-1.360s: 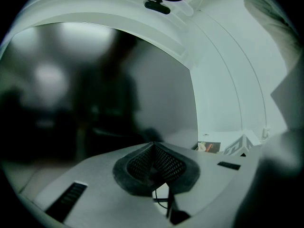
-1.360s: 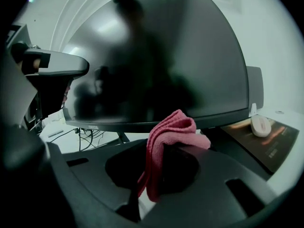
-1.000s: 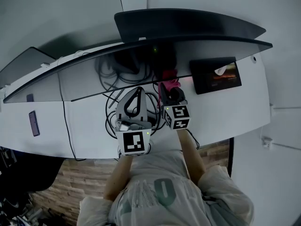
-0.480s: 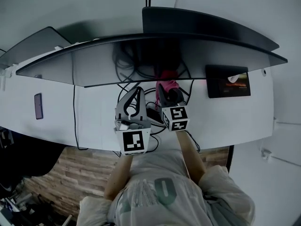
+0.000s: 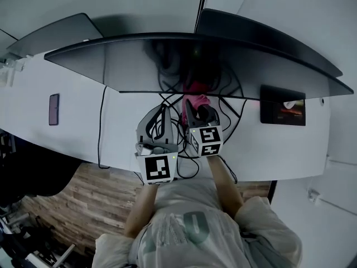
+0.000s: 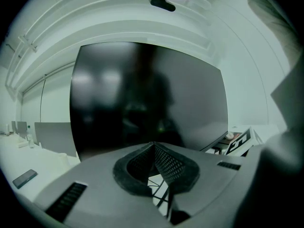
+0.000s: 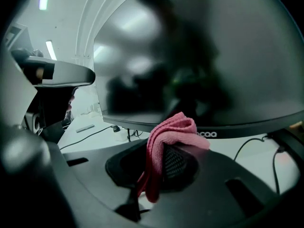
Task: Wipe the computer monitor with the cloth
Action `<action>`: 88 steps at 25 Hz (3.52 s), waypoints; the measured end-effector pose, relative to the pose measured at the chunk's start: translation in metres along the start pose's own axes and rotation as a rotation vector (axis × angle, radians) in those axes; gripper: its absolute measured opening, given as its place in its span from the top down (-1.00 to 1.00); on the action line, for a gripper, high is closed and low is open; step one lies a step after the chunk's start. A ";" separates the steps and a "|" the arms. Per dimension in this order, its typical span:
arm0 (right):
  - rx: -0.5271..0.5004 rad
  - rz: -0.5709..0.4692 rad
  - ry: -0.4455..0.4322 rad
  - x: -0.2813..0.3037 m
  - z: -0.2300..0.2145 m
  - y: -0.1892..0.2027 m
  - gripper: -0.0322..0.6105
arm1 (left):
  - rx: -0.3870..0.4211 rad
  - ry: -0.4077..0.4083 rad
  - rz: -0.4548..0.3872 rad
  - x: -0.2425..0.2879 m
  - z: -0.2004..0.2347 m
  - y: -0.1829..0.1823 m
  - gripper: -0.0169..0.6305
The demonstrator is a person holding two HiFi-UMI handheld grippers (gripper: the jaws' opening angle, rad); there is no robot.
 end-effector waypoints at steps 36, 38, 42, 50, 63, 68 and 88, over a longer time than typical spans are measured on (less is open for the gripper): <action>-0.010 -0.043 -0.144 0.057 0.200 -0.007 0.72 | -0.034 -0.143 -0.002 -0.110 0.124 0.028 0.90; -0.002 -0.048 -0.097 0.060 0.211 -0.008 0.72 | -0.024 -0.099 -0.034 -0.115 0.141 0.025 0.91; 0.025 -0.054 -0.014 0.060 0.234 -0.007 0.72 | -0.021 -0.032 -0.050 -0.130 0.173 0.026 0.90; 0.064 -0.044 0.112 0.063 0.257 -0.002 0.72 | -0.036 0.063 -0.048 -0.141 0.209 0.036 0.90; 0.071 -0.091 0.171 0.047 0.292 -0.011 0.72 | -0.055 0.100 -0.078 -0.160 0.231 0.039 0.90; 0.081 -0.098 0.208 0.055 0.289 -0.015 0.72 | -0.040 0.120 -0.077 -0.165 0.227 0.039 0.90; 0.025 -0.257 0.272 0.036 0.293 -0.094 0.72 | 0.001 0.037 -0.126 -0.183 0.238 0.025 0.90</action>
Point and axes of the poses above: the fingertips, and each gripper's own axes: x forward along the fingers, z to its left, y out of its underside, the point moved 10 cm from there along -x, backward along the fingers, and after that the axes turned 15 degrees about y, right-handed, at the moved point
